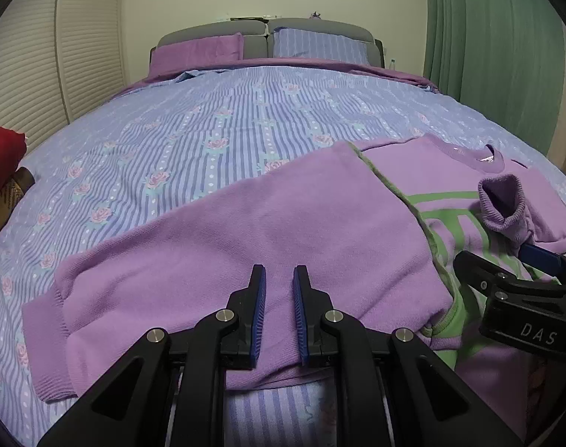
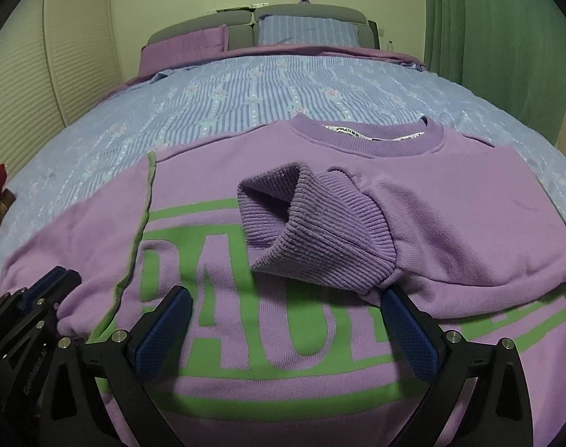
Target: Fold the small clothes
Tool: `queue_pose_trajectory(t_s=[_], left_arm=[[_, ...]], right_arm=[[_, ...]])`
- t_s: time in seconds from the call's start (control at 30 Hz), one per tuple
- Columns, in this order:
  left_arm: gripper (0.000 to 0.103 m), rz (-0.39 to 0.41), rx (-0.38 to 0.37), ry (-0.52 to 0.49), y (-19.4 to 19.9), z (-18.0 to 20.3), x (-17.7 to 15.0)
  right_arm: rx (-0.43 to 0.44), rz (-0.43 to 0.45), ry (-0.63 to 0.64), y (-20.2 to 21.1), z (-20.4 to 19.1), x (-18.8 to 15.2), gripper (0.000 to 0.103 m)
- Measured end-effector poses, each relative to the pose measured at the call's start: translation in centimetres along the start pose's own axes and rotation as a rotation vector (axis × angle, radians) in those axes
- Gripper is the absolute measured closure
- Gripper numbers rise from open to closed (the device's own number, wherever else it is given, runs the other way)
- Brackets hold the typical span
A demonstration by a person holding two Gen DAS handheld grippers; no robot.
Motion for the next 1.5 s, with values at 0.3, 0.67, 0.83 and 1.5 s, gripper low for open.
queue_pose_trajectory(t_s=[0.3, 0.67, 0.83, 1.5], left_arm=[[0.088, 0.048, 0.069, -0.043, 3.8, 1.1, 2.9], [0.088, 0.279, 0.099, -0.150, 11.8, 2.9, 7.5], [0.088, 0.247, 0.108, -0.145, 11.1, 2.8, 7.1], [0.088, 0.254, 0.190, -0.202, 10.2, 3.1, 6.9]], right_arm=[[0.000, 0.084, -0.056, 4.3, 1.4, 1.8, 0.011], [-0.069, 0.299, -0.061, 12.8, 3.7, 6.3, 0.095], [-0.123, 0.444, -0.030, 15.5, 3.0, 7.2, 0.000], [-0.286, 0.641, 0.195, 17.3, 0.0, 7.2, 0.003]])
Point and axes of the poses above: each gripper's, at about its wrist camera, not at the fingertips, and y roughly against the way its jaws point, z to its right, x to its top, the point moved 7 cm from there along -y, roughly the way its jaws point, and after that the axes turned 13 degrees about -x, right-handed, at the moved point
